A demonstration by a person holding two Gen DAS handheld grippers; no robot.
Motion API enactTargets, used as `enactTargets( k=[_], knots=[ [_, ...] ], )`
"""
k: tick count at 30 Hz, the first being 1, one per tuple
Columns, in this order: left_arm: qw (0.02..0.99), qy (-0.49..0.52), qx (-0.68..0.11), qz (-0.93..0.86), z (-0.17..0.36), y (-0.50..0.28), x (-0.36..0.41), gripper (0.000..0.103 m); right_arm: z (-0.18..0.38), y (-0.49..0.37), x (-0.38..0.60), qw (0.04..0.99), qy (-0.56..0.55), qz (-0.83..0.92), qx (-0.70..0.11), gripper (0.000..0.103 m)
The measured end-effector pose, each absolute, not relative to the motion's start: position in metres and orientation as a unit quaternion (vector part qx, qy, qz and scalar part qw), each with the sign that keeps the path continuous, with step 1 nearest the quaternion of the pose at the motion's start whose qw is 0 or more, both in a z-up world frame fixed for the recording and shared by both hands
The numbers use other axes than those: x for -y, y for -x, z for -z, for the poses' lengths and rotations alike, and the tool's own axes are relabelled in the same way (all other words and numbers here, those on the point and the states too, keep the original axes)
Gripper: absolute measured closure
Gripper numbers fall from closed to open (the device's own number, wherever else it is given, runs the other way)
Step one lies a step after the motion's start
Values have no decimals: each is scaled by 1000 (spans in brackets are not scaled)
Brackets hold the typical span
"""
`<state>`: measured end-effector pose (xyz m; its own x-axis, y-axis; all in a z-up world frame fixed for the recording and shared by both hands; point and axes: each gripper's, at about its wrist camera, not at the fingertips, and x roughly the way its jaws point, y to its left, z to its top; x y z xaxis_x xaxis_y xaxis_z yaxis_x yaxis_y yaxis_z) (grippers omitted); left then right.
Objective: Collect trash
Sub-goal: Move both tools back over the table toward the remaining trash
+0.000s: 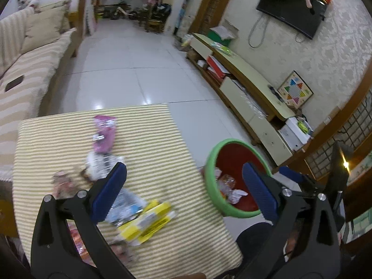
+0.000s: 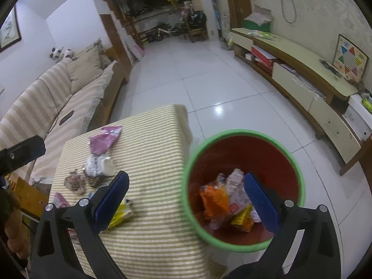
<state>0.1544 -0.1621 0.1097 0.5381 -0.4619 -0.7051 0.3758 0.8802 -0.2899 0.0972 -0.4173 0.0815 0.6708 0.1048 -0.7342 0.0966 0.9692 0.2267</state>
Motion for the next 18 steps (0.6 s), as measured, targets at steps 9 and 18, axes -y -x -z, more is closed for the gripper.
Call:
enactTargets(
  k=[9,18],
  knots=[
    [881,72,-431,181,-98,-132,65,5,-76,-99,343,897,-113,-47,-425,7],
    [872,92,-459,139,-66,-103,-9,5,-52,-91,286,878,-86,-78,-465,7]
  ],
)
